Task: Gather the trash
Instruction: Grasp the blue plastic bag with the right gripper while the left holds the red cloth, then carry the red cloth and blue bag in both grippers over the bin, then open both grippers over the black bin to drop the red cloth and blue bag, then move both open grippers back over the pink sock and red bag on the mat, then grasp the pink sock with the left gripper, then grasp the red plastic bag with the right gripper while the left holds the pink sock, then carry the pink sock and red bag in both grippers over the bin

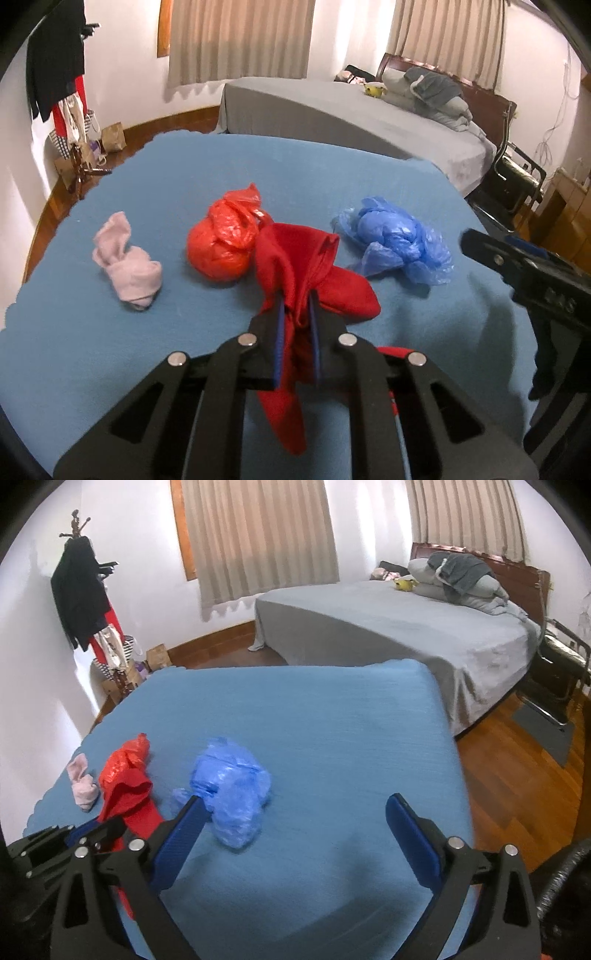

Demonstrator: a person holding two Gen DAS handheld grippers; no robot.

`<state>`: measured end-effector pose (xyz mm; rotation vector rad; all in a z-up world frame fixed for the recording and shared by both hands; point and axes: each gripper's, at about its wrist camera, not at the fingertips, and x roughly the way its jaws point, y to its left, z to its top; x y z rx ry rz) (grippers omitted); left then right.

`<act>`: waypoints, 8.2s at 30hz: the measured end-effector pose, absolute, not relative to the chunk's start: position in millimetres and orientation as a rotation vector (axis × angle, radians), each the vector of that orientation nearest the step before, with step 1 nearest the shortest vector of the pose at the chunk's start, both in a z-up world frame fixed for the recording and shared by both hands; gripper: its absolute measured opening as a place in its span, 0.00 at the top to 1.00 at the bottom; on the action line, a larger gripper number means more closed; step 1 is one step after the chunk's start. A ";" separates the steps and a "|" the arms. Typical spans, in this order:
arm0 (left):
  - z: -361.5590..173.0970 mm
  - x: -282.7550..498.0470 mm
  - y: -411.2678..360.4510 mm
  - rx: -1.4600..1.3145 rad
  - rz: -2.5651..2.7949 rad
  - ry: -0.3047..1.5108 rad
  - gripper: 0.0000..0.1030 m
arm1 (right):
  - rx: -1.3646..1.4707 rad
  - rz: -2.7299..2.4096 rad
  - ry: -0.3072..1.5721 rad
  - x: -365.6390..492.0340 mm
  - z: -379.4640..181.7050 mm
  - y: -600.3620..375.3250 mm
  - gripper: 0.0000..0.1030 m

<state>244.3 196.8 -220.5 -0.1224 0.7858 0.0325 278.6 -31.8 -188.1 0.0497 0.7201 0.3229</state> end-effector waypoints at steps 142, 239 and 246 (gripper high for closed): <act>-120.2 128.3 5.2 0.001 -0.232 0.572 0.12 | 0.148 -0.013 0.599 79.7 -99.4 -284.3 0.05; -166.0 213.5 345.4 -0.186 0.273 0.719 0.67 | -0.037 0.536 0.744 261.4 -147.3 80.1 0.66; -133.5 199.9 294.9 -0.178 0.216 0.683 0.67 | -0.007 0.477 0.697 236.6 -117.3 27.4 0.66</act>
